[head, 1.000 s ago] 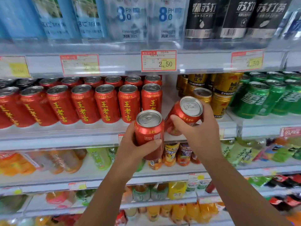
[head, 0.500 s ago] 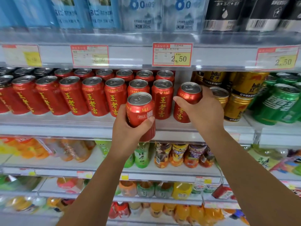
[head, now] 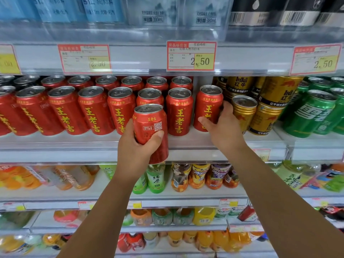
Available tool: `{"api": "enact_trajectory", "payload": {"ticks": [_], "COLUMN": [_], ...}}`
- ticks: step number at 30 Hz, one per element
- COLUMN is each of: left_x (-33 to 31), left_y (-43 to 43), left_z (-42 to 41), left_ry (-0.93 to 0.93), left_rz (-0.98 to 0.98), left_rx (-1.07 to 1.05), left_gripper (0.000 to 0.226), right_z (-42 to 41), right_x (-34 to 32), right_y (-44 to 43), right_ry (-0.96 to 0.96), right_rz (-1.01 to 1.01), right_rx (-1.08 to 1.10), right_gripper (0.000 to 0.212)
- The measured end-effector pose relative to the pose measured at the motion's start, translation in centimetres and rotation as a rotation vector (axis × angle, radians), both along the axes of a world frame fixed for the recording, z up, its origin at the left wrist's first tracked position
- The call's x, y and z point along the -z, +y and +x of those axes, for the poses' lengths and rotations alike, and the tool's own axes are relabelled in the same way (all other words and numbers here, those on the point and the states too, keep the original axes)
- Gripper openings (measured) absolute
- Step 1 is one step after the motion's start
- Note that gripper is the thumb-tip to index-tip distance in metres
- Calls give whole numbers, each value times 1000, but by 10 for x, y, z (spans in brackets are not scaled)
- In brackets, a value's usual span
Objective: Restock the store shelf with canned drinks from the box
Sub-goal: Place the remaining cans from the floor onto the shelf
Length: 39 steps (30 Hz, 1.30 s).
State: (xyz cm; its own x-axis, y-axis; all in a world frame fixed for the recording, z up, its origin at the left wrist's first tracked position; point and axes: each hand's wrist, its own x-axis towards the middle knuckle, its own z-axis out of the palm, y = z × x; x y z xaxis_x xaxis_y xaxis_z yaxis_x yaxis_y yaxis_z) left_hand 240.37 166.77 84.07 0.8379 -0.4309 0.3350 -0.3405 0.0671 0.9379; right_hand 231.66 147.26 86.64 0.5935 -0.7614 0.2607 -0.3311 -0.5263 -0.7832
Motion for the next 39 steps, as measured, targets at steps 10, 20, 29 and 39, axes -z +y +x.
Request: {"api": "enact_trajectory", "payload": {"ticks": [10,20,29,39], "left_x": [3,3,3,2], "left_y": [-1,0,-2,0], "left_z": [2,3,2,1], "left_ry": [-19,-16,-11,2], "left_rz": [-26,-22,-29,-10], "left_rx": [27,35,16,43], "left_gripper": [46,56,47,47], "right_z": [51,73,87,91], "right_x": [0,1,6,7], "right_y": [-28,-48,-57,-59], "right_ry": [-7,-113,-147,-101], "right_rz": [165,250,262,251], "right_rx": [-8,-13,24,63], "right_gripper": [74,72,72,69]}}
